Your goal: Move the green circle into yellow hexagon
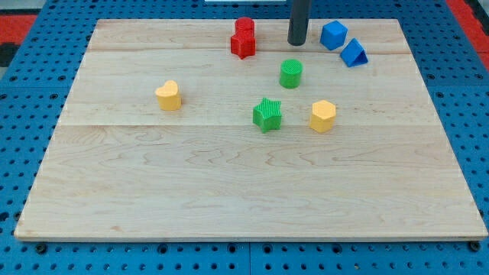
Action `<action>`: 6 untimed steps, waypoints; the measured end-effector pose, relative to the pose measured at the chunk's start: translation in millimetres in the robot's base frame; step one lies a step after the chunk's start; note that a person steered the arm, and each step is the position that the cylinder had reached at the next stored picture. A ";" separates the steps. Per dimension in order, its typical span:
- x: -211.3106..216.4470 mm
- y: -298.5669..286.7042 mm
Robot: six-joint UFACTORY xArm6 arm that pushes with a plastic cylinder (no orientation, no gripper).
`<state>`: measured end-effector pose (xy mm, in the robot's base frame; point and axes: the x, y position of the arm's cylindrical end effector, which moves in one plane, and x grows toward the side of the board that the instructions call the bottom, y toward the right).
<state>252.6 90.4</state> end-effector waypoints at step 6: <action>77.7 -9.1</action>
<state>330.3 81.3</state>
